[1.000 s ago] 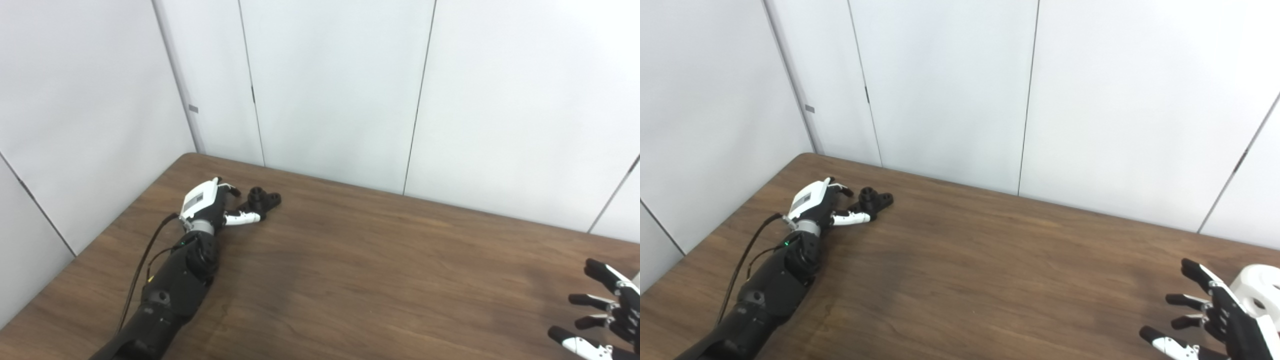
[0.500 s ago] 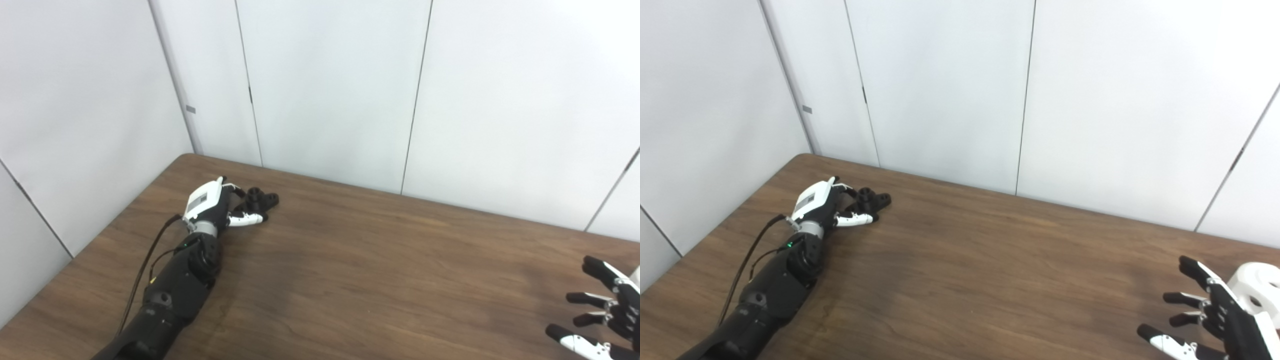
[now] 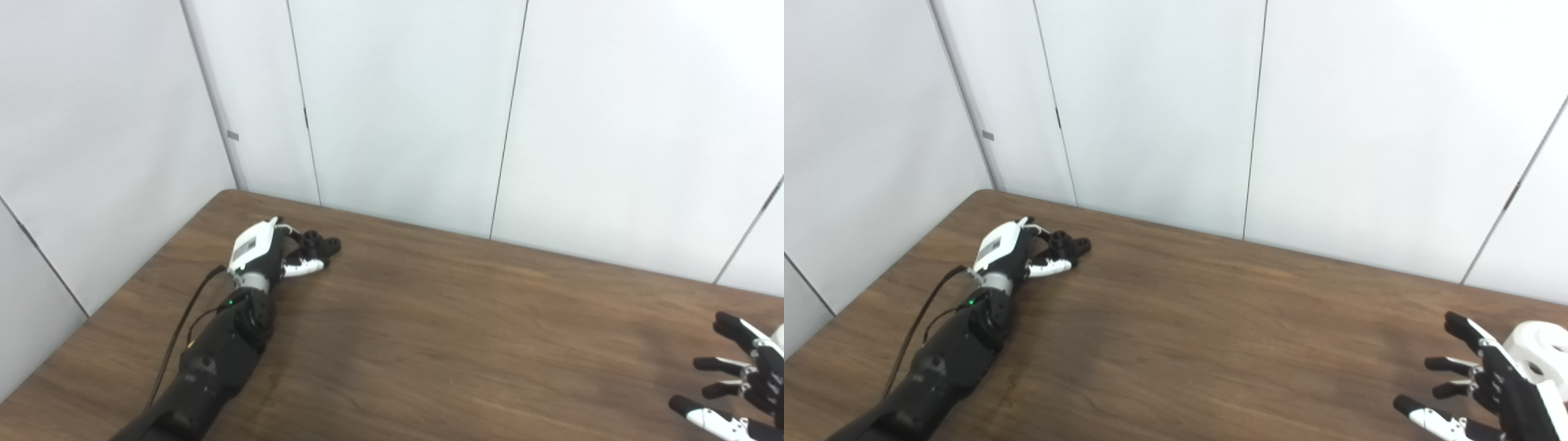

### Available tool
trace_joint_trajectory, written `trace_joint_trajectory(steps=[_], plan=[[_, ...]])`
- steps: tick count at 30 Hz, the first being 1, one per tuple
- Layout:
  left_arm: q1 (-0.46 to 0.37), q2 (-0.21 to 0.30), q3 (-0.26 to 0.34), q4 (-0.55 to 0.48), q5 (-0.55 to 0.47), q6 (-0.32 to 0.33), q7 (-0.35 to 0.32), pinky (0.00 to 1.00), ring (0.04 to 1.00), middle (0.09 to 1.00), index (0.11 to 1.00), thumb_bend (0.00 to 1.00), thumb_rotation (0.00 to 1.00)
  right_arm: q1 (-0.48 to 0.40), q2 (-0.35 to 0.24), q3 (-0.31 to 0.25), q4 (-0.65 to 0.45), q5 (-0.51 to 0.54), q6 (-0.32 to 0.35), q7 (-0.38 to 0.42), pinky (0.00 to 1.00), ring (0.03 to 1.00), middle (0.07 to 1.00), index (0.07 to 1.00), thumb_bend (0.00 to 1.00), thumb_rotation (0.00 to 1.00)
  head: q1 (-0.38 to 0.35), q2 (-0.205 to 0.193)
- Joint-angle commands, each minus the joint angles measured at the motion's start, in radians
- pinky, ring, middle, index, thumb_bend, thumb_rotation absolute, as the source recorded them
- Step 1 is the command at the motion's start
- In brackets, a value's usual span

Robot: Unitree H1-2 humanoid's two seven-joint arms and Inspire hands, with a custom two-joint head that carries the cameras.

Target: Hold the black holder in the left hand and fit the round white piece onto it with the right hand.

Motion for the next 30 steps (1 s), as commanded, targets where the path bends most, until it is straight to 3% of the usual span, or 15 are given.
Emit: trace_joint_trajectory(steps=[1, 10, 18, 22, 26, 30], plan=[[0.018, -0.021, -0.044, 0.042, 0.029, -0.011, -0.013, 1.0, 0.98, 0.861, 0.484, 0.52, 0.05, -0.028, -0.014, -0.014, -0.027, 0.016, -0.018, -0.003, 0.49, 0.672, 0.878, 0.871, 0.55, 0.0, 0.001, 0.001], [0.021, -0.023, -0.053, 0.06, 0.025, -0.021, 0.057, 1.0, 0.951, 0.855, 0.483, 0.52, 0.05, -0.031, -0.019, -0.012, -0.025, 0.01, -0.016, -0.004, 0.5, 0.665, 0.873, 0.873, 0.54, 0.0, 0.007, 0.003], [0.042, -0.02, -0.058, 0.039, 0.021, -0.066, 0.081, 0.99, 0.924, 0.847, 0.483, 0.52, 0.05, -0.037, -0.011, -0.002, -0.017, 0.006, -0.019, -0.007, 0.5, 0.684, 0.892, 0.883, 0.52, 0.0, -0.008, 0.011], [0.062, -0.028, -0.07, 0.001, 0.014, -0.106, 0.061, 1.0, 0.937, 0.852, 0.483, 0.52, 0.06, -0.045, -0.007, 0.0, -0.004, 0.017, -0.025, -0.005, 0.5, 0.675, 0.888, 0.878, 0.52, 0.0, -0.043, 0.013], [0.099, -0.048, -0.106, -0.102, 0.011, -0.13, 0.007, 1.0, 0.964, 0.872, 0.484, 0.52, 0.06, -0.053, -0.009, 0.005, 0.021, 0.017, -0.033, -0.004, 0.55, 0.69, 0.895, 0.893, 0.51, 0.0, -0.083, 0.019], [0.136, -0.071, -0.151, -0.199, -0.019, -0.2, -0.051, 1.0, 0.978, 0.889, 0.484, 0.52, 0.05, -0.056, -0.013, 0.008, 0.068, 0.01, -0.091, -0.013, 0.55, 0.679, 0.884, 0.885, 0.54, 0.0, -0.116, 0.024]])
